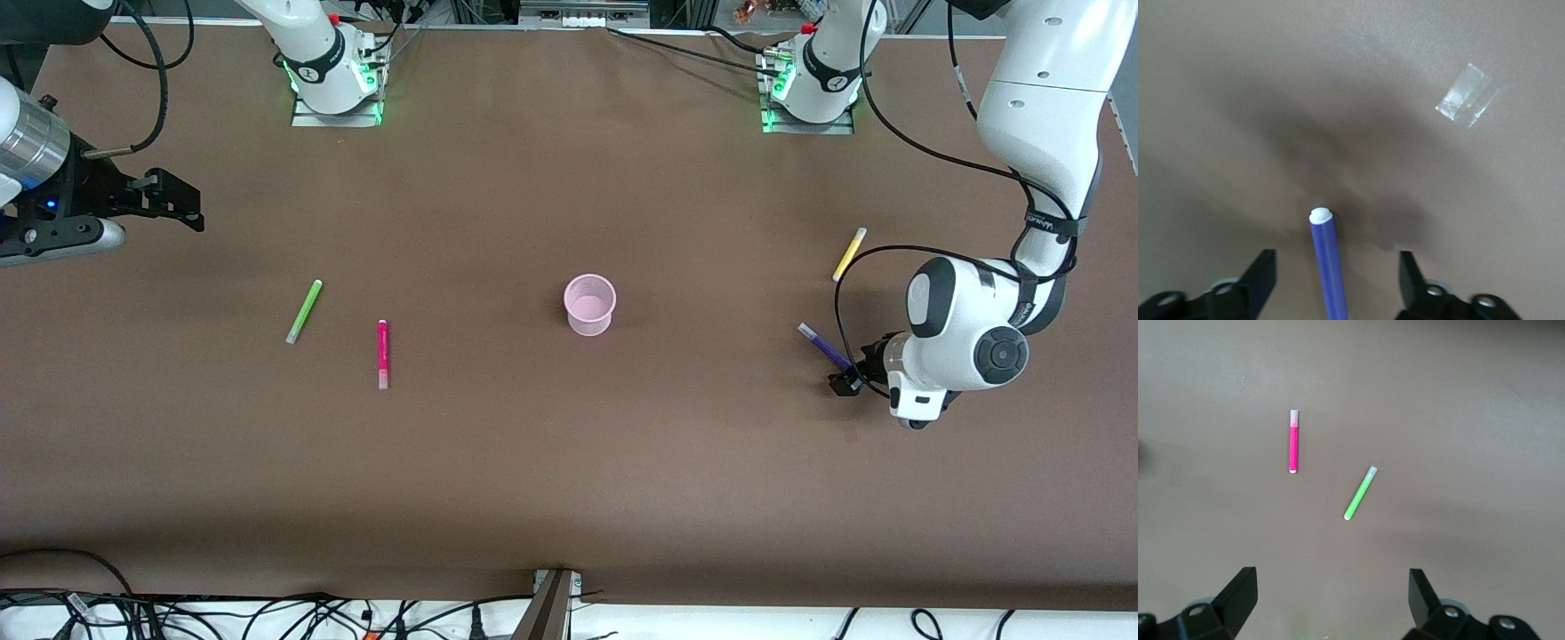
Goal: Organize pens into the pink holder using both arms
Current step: 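Close the left gripper on the purple pen and lift it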
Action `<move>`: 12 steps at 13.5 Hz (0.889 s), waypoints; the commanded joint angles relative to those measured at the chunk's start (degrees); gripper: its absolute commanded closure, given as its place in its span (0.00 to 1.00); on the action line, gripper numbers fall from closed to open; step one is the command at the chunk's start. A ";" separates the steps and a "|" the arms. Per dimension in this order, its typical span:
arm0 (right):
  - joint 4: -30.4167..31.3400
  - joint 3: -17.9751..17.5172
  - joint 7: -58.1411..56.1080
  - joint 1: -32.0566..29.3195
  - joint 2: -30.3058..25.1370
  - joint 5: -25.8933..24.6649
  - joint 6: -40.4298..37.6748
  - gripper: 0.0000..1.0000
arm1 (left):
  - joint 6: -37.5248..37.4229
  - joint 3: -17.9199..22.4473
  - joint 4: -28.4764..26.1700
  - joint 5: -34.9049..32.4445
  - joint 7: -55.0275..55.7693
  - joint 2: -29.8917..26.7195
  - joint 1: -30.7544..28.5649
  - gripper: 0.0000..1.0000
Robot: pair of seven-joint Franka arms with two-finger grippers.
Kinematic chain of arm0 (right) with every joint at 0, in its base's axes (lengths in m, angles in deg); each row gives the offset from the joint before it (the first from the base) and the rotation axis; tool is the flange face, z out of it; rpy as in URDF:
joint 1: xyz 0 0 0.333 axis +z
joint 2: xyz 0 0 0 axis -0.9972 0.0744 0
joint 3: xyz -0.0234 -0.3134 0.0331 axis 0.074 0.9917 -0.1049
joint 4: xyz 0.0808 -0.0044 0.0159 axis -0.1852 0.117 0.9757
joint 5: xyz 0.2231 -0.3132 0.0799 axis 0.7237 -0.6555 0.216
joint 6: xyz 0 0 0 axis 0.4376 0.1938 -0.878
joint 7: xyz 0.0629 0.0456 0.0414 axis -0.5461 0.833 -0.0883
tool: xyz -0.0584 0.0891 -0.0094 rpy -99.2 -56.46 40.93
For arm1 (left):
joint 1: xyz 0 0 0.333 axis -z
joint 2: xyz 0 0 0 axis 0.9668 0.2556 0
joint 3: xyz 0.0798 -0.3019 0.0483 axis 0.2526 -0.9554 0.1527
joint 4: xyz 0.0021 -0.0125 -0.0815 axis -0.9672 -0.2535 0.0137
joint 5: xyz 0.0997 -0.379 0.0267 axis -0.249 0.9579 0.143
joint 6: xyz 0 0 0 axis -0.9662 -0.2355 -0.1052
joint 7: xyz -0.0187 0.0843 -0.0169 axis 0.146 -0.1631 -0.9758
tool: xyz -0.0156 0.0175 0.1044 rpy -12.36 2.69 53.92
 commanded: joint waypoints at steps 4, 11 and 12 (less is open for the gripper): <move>-0.44 -0.42 -0.63 -0.50 -0.26 -0.59 -0.15 0.00 | 4.76 -0.04 -3.29 -2.81 0.60 0.31 -0.16 0.37; -0.61 -0.51 -0.72 -0.50 -0.26 -0.50 -0.15 0.00 | 5.11 -0.13 -2.15 -3.09 0.51 -0.03 -0.25 1.00; -0.44 -0.51 -0.63 -0.50 -0.35 -0.50 -0.41 0.00 | 5.11 -0.22 -1.88 -3.00 0.68 -0.56 -0.25 1.00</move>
